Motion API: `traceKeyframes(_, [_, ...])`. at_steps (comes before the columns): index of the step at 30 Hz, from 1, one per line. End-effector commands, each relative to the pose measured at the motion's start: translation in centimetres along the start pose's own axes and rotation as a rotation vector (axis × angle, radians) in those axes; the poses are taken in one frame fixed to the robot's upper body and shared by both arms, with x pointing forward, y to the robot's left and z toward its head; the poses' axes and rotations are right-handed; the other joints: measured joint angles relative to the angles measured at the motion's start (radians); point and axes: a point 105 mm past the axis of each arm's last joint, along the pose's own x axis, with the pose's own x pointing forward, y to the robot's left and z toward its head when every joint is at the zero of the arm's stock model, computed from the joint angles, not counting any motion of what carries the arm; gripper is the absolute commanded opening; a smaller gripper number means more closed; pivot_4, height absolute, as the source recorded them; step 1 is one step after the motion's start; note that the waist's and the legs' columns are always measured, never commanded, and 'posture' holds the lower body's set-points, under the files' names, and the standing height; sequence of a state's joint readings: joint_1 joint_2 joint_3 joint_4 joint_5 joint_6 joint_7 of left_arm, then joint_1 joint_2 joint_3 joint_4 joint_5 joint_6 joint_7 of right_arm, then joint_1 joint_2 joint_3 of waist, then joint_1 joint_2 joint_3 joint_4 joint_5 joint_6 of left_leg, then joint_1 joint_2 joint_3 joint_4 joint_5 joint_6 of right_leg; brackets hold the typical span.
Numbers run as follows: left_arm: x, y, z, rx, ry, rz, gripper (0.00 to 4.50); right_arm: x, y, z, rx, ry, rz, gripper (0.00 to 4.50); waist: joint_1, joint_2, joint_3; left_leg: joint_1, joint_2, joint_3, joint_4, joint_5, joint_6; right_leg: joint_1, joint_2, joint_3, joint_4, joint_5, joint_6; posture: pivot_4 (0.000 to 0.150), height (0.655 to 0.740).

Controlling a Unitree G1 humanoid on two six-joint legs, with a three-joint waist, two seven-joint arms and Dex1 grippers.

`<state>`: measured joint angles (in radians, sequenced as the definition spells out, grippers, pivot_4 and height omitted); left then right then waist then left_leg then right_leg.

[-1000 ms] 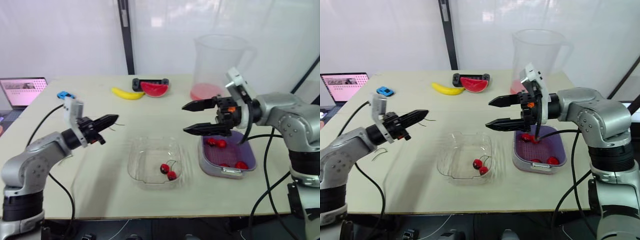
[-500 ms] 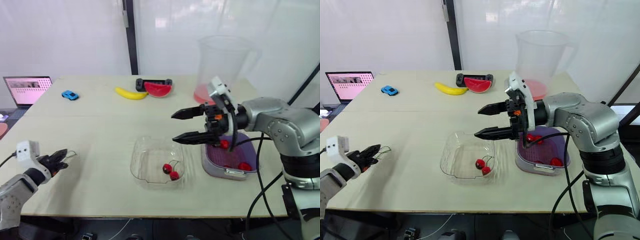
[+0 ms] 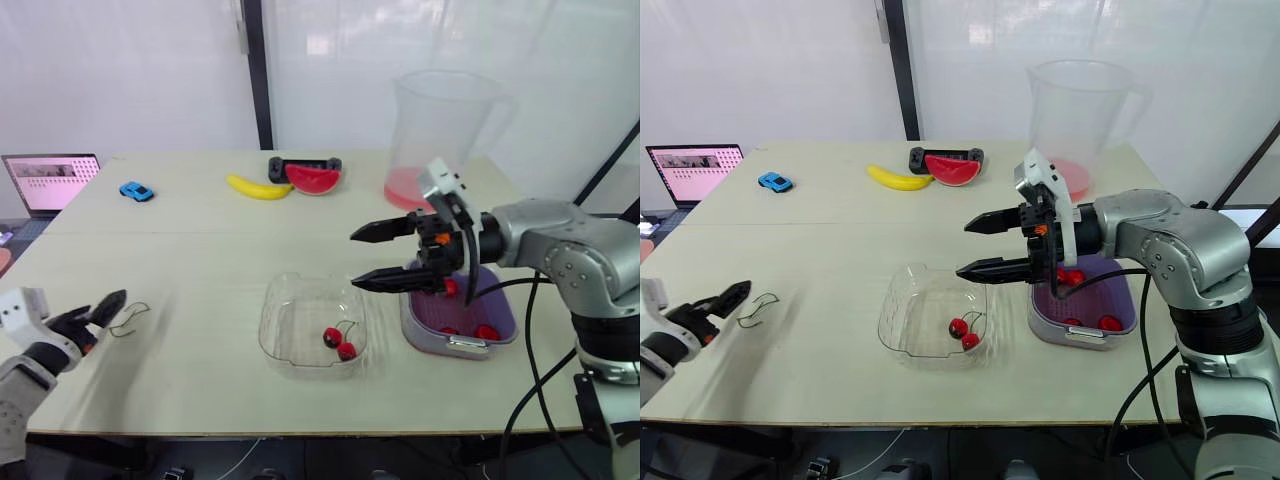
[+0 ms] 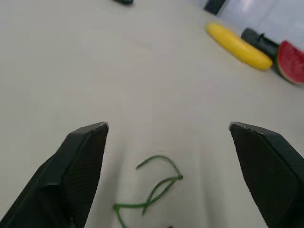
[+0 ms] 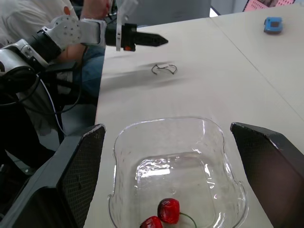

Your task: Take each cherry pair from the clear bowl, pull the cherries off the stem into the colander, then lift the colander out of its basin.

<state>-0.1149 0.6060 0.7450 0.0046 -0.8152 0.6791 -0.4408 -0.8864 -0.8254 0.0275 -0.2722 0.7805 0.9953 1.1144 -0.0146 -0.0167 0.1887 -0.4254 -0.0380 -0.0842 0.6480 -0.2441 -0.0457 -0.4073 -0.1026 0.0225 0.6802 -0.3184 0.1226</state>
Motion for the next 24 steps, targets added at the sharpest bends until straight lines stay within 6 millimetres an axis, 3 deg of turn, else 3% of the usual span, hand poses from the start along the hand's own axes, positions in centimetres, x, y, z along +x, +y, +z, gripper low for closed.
traceKeyframes(1, [-0.4, -3.9, 3.9, 0.059, -0.145, -0.189, 4.44, -1.0, 0.2, 1.1, -0.049, -0.021, -0.017, 4.5, 0.002, 0.0, 0.0, 0.0, 0.0, 0.0, 0.0, 0.0, 0.0, 0.0, 0.0, 0.0, 0.0, 0.0, 0.0, 0.15, 0.74])
traceKeyframes(6, [0.1, -10.1, 4.9, 0.186, -0.093, -0.477, 4.44, -1.7, 0.2, 0.8, -0.044, 0.007, -0.031, 4.5, 0.002, 0.0, 0.0, 0.0, 0.0, 0.0, 0.0, 0.0, 0.0, 0.0, 0.0, 0.0, 0.0, 0.0, 0.0, 0.15, 0.74])
traceKeyframes(7, [0.1, -12.2, 5.3, 0.232, -0.047, -0.598, 4.44, -1.7, 0.7, 0.5, -0.051, 0.027, -0.015, 4.5, 0.001, 0.0, 0.0, 0.0, 0.0, 0.0, 0.0, 0.0, 0.0, 0.0, 0.0, 0.0, 0.0, 0.0, 0.0, 0.15, 0.74])
traceKeyframes(11, [-2.0, -17.6, 5.2, 0.466, 0.118, -0.978, 4.44, -1.3, 1.5, -0.4, -0.109, 0.102, -0.029, 4.5, -0.006, 0.0, 0.001, 0.0, 0.0, 0.001, 0.0, 0.0, 0.0, 0.0, 0.001, 0.0, -0.001, 0.0, 0.0, 0.15, 0.74])
traceKeyframes(13, [-2.9, -18.2, 4.6, 0.584, 0.198, -1.086, 4.44, -1.1, 1.2, -0.6, -0.14, 0.122, -0.07, 4.5, -0.018, 0.003, 0.0, 0.001, -0.001, 0.003, -0.002, -0.001, 0.001, 0.0, 0.001, 0.001, -0.001, 0.0, 0.0, 0.15, 0.74])
traceKeyframes(18, [-3.3, -19.1, 4.3, 0.6, 0.258, -1.192, 4.44, -0.6, 0.1, -1.1, -0.127, 0.262, -0.145, 4.5, -0.029, 0.005, 0.001, 0.001, 0.001, 0.002, -0.002, -0.001, 0.001, 0.0, 0.005, 0.001, -0.001, 0.0, 0.0, 0.15, 0.74])
traceKeyframes(24, [-3.2, -18.2, 3.1, 0.609, 0.281, -1.197, 4.44, 2.9, -0.5, 1.3, -0.132, 0.376, -0.084, 4.5, -0.033, 0.005, 0.001, 0.001, 0.002, 0.002, -0.002, -0.001, 0.002, -0.002, 0.005, 0.002, 0.0, 0.0, 0.0, 0.15, 0.74])
